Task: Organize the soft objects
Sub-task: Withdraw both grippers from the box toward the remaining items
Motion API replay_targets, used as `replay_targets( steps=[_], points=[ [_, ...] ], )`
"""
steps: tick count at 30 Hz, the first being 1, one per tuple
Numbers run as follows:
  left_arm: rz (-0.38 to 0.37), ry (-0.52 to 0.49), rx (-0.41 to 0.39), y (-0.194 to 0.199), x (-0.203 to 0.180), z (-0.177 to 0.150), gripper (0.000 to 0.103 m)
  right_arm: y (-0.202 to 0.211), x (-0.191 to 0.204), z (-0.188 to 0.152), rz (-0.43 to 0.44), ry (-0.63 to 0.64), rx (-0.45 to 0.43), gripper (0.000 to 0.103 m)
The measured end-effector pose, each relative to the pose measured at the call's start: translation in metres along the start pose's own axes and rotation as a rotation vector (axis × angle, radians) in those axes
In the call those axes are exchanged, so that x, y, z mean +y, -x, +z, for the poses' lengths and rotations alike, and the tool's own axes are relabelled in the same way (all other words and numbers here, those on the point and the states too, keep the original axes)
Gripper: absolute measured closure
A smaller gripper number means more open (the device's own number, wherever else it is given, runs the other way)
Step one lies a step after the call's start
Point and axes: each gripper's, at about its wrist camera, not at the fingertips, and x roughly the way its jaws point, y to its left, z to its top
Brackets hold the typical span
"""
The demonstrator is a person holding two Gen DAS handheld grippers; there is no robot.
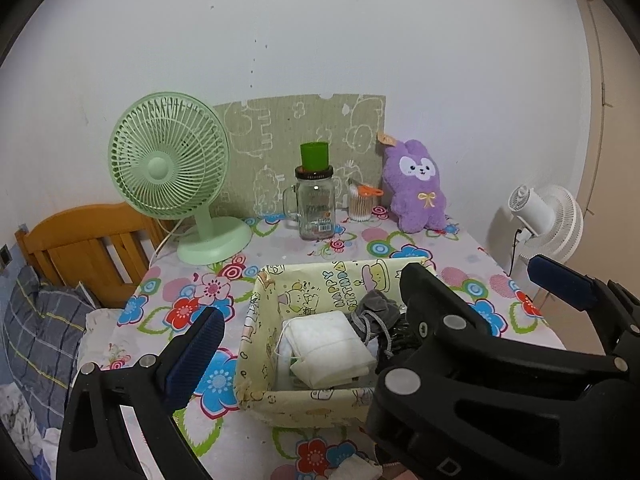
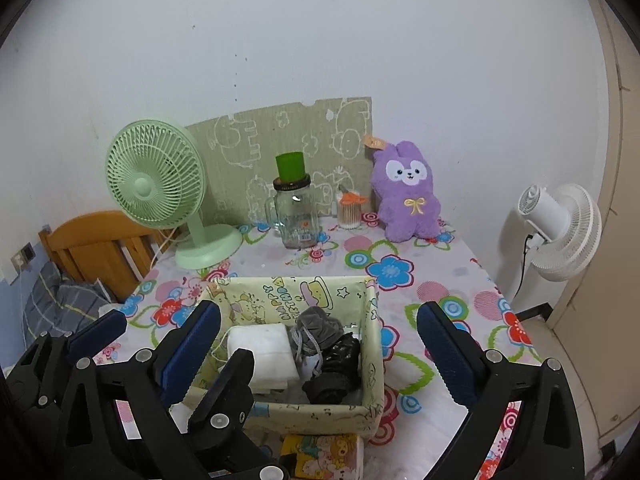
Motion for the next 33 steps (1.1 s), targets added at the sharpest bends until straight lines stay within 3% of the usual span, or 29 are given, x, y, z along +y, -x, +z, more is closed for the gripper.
replay_targets(
  steps=[10, 33],
  points=[
    [0.013, -0.010, -0.047, 0.030, -0.004, -0.006, 0.002, 0.036, 0.001, -0.007, -0.043, 0.003, -0.044, 0.000],
    [-0.052, -0.007, -0.048, 0.067, -0.014, -0.043, 0.000, 0.086, -0.001, -0.045, -0.072, -0.006, -0.060, 0.000]
  ],
)
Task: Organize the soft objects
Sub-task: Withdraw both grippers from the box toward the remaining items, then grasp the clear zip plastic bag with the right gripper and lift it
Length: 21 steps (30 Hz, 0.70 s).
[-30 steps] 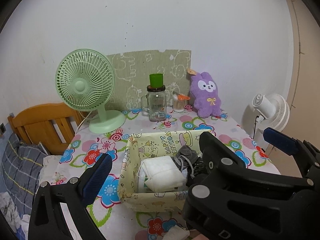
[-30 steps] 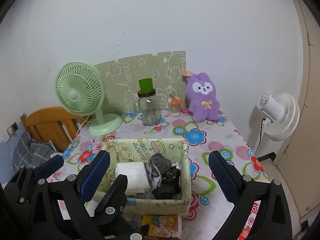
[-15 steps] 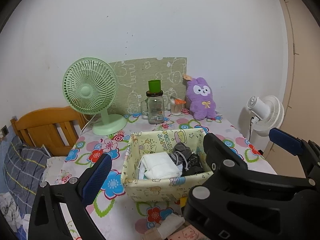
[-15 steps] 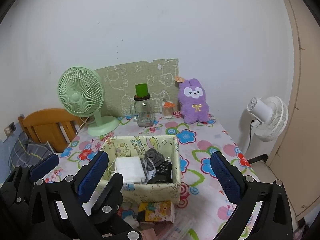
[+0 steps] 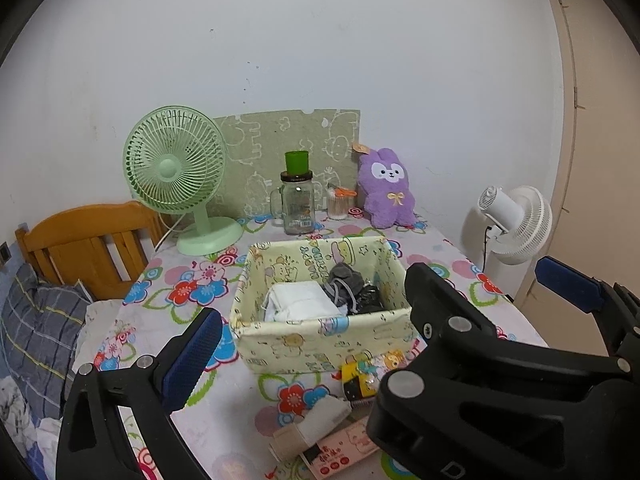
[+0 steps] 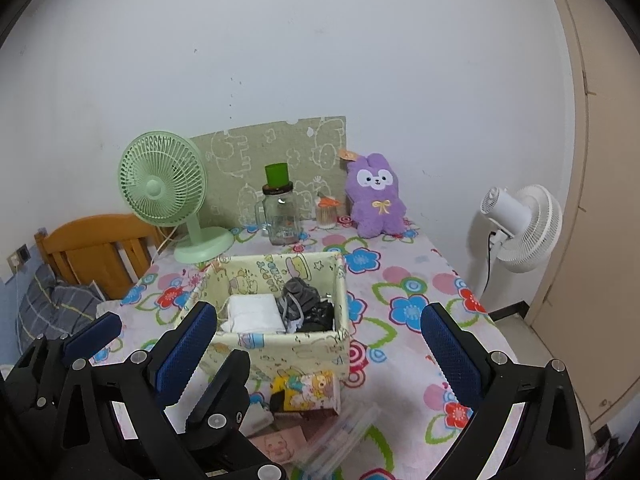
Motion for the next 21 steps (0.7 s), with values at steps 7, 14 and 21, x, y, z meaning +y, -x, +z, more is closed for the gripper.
replay_targets(
  steps=[7, 14, 21],
  points=[
    [-0.023, 0.000, -0.006, 0.006, -0.006, -0.013, 0.000, 0.009, -0.005, -0.014, -0.008, -0.014, -0.002, 0.000],
    [-0.025, 0.005, -0.008, 0.010, -0.010, -0.026, 0.000, 0.016, -0.009, -0.029, -0.014, -0.018, -0.003, 0.000],
    [-0.032, 0.006, 0.020, 0.003, -0.011, -0.043, 0.000, 0.011, -0.013, -0.046, -0.018, -0.031, 0.010, 0.000]
  ],
)
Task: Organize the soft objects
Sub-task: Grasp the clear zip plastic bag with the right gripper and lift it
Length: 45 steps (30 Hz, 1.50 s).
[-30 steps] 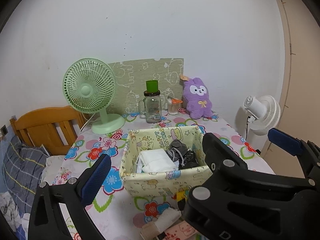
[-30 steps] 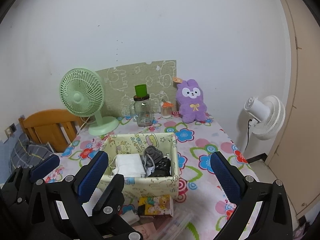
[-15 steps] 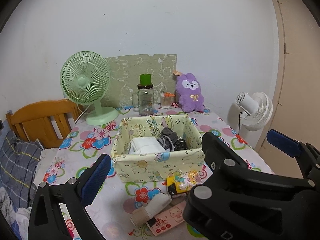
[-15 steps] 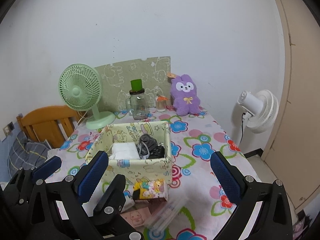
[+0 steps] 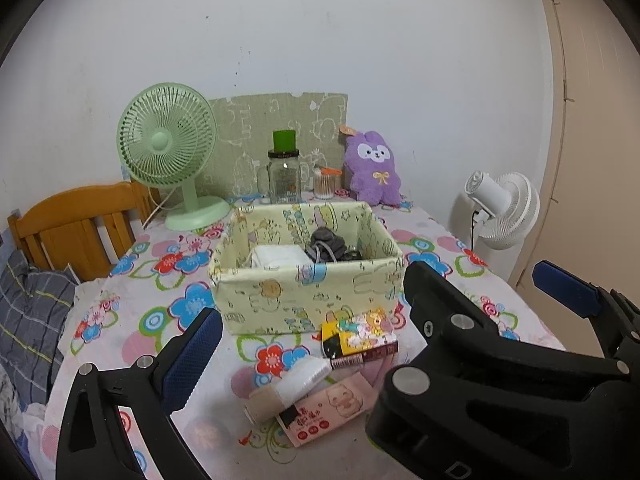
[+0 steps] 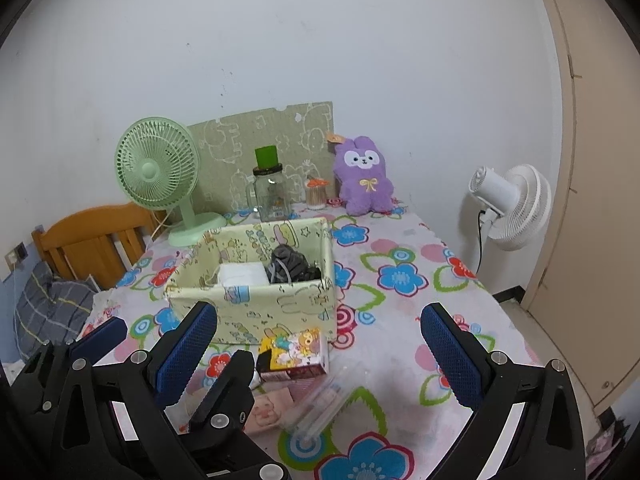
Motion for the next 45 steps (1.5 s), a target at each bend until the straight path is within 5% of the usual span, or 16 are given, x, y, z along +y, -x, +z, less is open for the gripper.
replay_targets(
  steps=[21, 39, 41, 45],
  points=[
    [0.017, -0.010, 0.130, -0.049, 0.001, -0.048, 0.001, -0.057, -0.005, -0.053, -0.029, -0.024, 0.160, 0.003],
    [0.005, 0.005, 0.268, -0.082, 0.005, -0.071, 0.002, -0.105, -0.007, -0.080, -0.028, -0.057, 0.340, 0.036],
    [0.004, 0.005, 0.271, -0.082, 0.004, -0.071, 0.001, -0.104, -0.008, -0.081, -0.021, -0.067, 0.342, 0.055],
    [0.016, -0.005, 0.260, -0.081, 0.002, -0.071, 0.002, -0.102, -0.009, -0.081, -0.031, -0.068, 0.337, 0.063]
  ],
)
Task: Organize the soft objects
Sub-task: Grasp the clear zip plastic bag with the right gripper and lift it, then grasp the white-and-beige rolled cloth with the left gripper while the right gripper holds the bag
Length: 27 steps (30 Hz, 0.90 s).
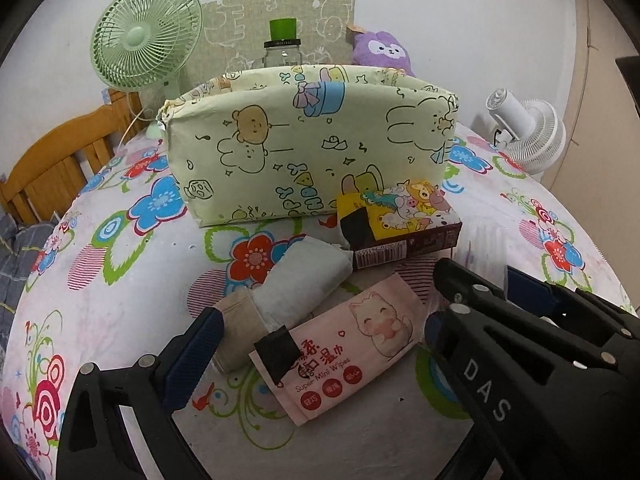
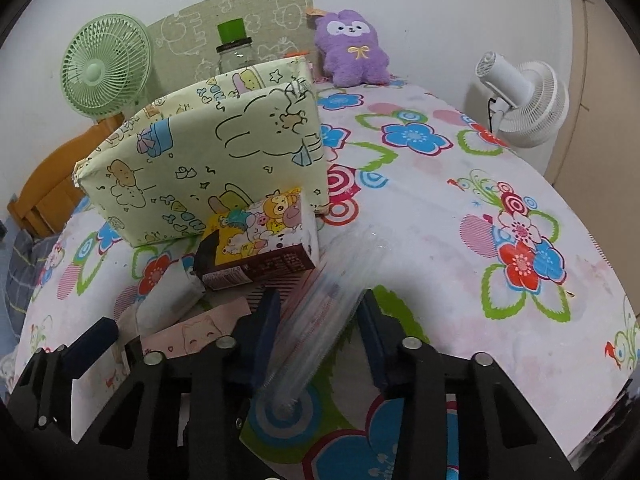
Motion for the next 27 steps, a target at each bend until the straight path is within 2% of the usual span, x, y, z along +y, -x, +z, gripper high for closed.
replay_targets(
  steps=[11, 19, 27],
  points=[
    [0.031, 0.003, -0.040, 0.014, -0.002, 0.002, 0.002, 0.024, -0.004, -0.003, 0.020, -0.004, -0.070, 0.085],
    [0.055, 0.016, -0.068, 0.026, 0.002, 0.004, 0.002, 0.041, -0.004, -0.005, 0.024, 0.000, -0.126, 0.087],
    [0.079, 0.048, -0.065, 0.027, 0.017, 0.011, 0.011, 0.052, 0.004, -0.001, 0.030, 0.008, -0.166, 0.087]
  ],
)
